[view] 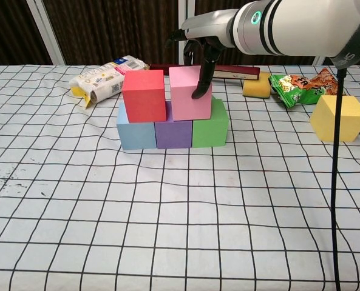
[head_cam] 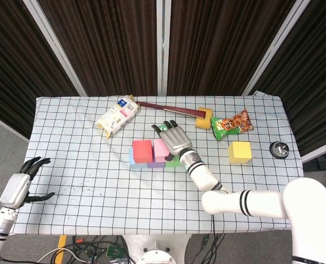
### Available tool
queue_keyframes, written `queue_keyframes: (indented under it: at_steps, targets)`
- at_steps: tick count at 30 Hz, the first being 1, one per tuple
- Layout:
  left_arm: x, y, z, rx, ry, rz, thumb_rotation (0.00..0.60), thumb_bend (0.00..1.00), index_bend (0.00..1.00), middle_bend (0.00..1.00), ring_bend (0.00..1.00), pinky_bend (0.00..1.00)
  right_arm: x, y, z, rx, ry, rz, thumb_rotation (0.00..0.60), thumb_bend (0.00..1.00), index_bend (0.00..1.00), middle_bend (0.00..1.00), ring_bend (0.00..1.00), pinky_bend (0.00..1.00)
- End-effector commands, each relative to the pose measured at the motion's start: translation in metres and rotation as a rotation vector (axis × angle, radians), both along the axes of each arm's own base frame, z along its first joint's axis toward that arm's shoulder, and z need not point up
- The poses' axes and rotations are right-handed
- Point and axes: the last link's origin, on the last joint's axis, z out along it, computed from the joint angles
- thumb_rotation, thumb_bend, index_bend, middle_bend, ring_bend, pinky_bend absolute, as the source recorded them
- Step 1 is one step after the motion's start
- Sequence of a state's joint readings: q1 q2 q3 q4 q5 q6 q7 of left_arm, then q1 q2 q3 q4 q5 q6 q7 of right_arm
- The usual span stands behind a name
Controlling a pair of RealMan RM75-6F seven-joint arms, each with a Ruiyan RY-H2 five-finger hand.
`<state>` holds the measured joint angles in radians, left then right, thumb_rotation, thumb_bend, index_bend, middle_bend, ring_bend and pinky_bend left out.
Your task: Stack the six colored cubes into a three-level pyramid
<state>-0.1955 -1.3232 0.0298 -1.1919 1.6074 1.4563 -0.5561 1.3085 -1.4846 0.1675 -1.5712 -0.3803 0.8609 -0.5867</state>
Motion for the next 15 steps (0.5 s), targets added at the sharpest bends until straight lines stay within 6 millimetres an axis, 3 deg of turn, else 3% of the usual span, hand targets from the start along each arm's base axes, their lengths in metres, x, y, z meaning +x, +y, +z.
queue_keyframes:
  at_steps: [1,15]
  targets:
    - [-0.0001,0.0000,0.0001,0.001,-0.001,0.000,0.600,0.03,0.13,0.17,0.07,0.11,0.0003,0.0003,-0.0001,-0.001,-0.001,-0.001,0.600,0.12,0.00,0.49,0.02,0.00]
    - [-0.0012,0.0000,-0.0001,-0.002,-0.003,0.004,0.600,0.03,0.13,0.17,0.07,0.11,0.0011,0.0018,-0.0032,0.003,-0.002,-0.004,0.600,0.12,0.00,0.49,0.02,0.00]
